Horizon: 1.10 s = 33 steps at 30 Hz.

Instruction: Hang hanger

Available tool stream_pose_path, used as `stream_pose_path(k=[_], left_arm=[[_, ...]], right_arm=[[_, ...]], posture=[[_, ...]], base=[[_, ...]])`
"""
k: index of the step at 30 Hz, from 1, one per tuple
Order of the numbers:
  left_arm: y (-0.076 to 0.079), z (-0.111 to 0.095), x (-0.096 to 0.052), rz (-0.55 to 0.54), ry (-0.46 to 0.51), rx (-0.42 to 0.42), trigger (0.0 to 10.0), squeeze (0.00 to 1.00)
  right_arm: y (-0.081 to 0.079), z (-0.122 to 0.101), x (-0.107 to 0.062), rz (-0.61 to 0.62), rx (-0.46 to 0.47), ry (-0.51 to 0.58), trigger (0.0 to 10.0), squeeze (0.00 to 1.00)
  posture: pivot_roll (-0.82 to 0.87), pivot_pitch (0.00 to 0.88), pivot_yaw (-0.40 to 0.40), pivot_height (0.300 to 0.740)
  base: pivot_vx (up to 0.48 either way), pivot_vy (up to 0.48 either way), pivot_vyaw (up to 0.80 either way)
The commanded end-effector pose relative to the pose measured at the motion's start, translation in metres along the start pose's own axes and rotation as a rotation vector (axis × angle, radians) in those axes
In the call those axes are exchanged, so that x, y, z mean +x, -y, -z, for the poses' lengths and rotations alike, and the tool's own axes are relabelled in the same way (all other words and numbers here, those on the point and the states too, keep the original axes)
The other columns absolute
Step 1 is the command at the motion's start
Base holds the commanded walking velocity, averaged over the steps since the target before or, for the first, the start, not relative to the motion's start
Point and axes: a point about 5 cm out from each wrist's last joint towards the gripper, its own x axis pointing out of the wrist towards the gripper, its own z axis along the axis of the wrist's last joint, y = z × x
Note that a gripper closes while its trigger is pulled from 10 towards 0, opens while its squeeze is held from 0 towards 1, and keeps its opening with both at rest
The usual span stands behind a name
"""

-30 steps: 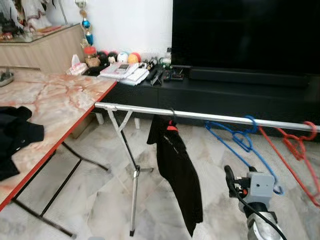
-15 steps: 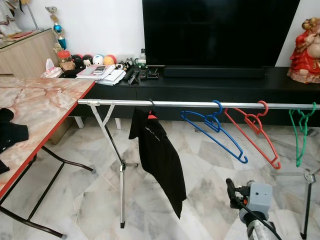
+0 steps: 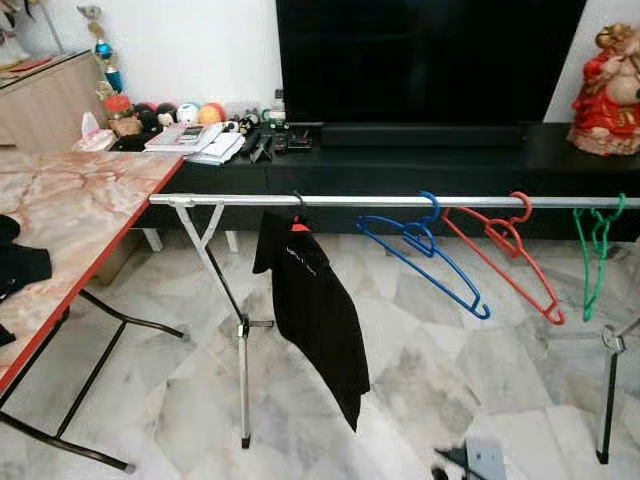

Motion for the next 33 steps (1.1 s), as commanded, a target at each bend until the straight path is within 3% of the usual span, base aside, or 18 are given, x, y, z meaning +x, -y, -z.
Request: stream_pose_path(k=[1, 4, 8, 15, 22, 29, 33], left_arm=[[-0.004, 0.003, -0.001, -0.010, -0.017, 0.006, 10.0, 0.00], [-0.003, 0.003, -0.001, -0.006, -0.020, 0.018, 10.0, 0.00], [0.000, 0.003, 0.000, 0.003, -0.020, 0.024, 10.0, 0.00], [0.001, 0.001, 0.000, 0.006, -0.008, 0.008, 10.0, 0.00], [0.001, -0.002, 0.001, 0.006, 0.002, 0.004, 10.0, 0.00], [-0.001, -0.003, 0.000, 0.001, -0.001, 0.014, 10.0, 0.00], [-0.001, -0.002, 0.000, 0.000, -0.003, 0.021, 10.0, 0.00]], right_arm=[[-0.001, 0.007, -0.001, -0.001, -0.004, -0.019, 10.0, 0.00], [-0.004, 0.013, -0.003, 0.008, 0.056, -0.020, 10.0, 0.00], [0.000, 0.027, -0.006, 0.021, 0.024, -0.084, 10.0, 0.00], [0.015, 0.026, -0.006, 0.054, 0.034, -0.095, 10.0, 0.00], [0.010, 0.031, -0.007, 0.034, 0.020, -0.103, 10.0, 0.00], [0.035, 0.042, -0.014, 0.070, 0.023, -0.132, 10.0, 0.00], [0.037, 0.042, -0.015, 0.071, 0.021, -0.135, 10.0, 0.00]], posture=[[0.04, 0.000, 0.021, 0.740], [0.02, 0.000, 0.034, 0.740], [0.02, 0.000, 0.035, 0.740], [0.02, 0.000, 0.037, 0.740], [0.02, 0.000, 0.035, 0.740], [0.04, 0.000, 0.030, 0.740], [0.04, 0.000, 0.029, 0.740]], base=[[0.000, 0.000, 0.00], [0.000, 0.000, 0.00], [0.000, 0.000, -0.46], [0.000, 0.000, -0.77], [0.000, 0.000, -0.75], [0.000, 0.000, -0.74], [0.000, 0.000, -0.74]])
